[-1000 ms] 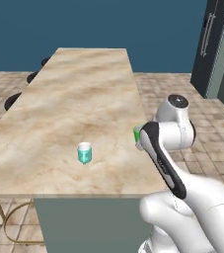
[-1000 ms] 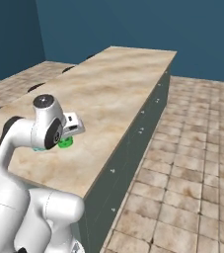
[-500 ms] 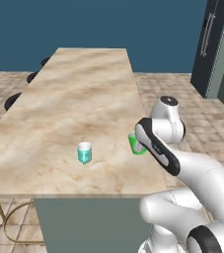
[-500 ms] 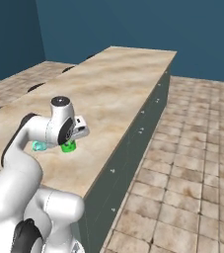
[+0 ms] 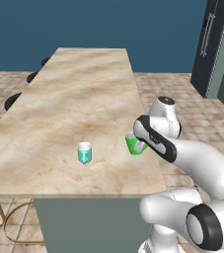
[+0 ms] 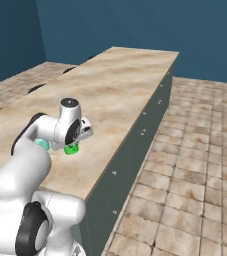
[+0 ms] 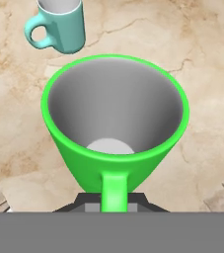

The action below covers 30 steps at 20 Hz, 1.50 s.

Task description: Clear the mugs and bowl far away from the sink.

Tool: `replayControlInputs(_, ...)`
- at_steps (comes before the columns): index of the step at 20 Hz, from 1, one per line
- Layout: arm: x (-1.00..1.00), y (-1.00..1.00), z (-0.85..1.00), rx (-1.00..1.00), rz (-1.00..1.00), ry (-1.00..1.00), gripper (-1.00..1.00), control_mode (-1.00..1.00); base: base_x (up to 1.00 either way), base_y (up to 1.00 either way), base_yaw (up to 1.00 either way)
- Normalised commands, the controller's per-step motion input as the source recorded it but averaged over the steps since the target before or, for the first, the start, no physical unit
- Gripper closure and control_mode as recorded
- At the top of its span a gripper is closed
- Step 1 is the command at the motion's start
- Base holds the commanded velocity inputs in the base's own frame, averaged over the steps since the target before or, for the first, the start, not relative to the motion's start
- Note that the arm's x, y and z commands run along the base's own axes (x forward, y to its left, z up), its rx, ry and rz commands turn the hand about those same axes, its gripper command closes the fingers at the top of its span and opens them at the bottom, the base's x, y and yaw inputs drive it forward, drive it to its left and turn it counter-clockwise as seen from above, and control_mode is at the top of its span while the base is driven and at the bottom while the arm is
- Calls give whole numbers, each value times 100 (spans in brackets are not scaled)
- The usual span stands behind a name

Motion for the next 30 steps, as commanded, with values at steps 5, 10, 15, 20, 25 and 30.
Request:
replayControlInputs(5, 19, 0, -31, 0, 11, 0, 100, -100, 0, 0, 0)
replayControlInputs(10, 16, 0, -41, 0, 10, 0, 100, -100, 0, 0, 0)
replayControlInputs(15, 4, 0, -41, 1, 9, 0, 100, -100, 0, 0, 0)
replayControlInputs(20, 0, 0, -40, 0, 7, 0, 100, -100, 0, 0, 0)
replayControlInputs(25, 0, 0, -40, 0, 7, 0, 100, -100, 0, 0, 0)
replayControlInputs(30, 0, 0, -45, 0, 7, 0, 100, -100, 0, 0, 0)
